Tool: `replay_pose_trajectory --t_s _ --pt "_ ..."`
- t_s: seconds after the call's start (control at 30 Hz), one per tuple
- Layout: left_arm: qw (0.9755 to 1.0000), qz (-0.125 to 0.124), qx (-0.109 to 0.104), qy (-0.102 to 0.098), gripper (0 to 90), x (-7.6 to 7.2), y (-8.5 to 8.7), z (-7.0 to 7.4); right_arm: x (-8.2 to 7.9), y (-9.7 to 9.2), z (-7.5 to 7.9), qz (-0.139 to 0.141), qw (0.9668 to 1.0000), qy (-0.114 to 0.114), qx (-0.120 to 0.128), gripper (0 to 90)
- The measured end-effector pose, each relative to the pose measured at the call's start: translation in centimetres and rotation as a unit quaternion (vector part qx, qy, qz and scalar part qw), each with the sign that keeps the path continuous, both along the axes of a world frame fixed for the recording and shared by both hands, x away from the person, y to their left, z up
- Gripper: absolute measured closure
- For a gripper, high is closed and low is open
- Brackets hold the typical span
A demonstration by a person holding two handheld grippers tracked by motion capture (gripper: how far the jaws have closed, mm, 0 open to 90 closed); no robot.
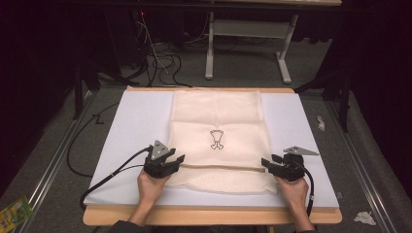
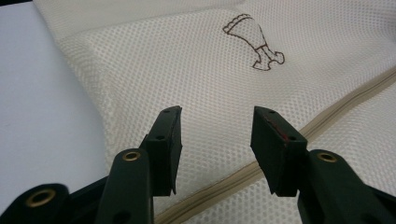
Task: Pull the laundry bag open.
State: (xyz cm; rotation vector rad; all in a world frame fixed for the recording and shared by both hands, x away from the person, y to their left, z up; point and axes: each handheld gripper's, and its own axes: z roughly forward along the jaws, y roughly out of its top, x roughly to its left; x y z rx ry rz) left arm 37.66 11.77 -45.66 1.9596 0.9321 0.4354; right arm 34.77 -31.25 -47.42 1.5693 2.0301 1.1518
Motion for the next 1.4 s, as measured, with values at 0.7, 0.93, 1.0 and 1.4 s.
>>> replay_pose_trajectory --t_s 0.7,0.93,1.0,1.4 --pt "0.9993 -0.013 -0.022 0.026 52.5 -0.3 -1.8 -1.1 0.2 0.8 -0.6 0.017 0.9994 0.013 -0.026 69.7" --pt "0.9991 -0.034 -0.020 0.014 52.6 -0.6 -3.4 -0.1 0.3 0.8 -0.5 0.034 0.9985 0.011 -0.041 86.4" --pt "0.9991 -0.033 -0.020 0.019 52.8 -0.6 -3.4 -0.2 0.3 0.7 -0.4 0.037 0.9985 0.012 -0.038 87.0" --pt "0.9972 -0.071 0.002 0.024 52.8 -0.8 -6.8 0.7 -0.2 0.3 0.7 0.050 0.9986 -0.007 -0.014 87.7"
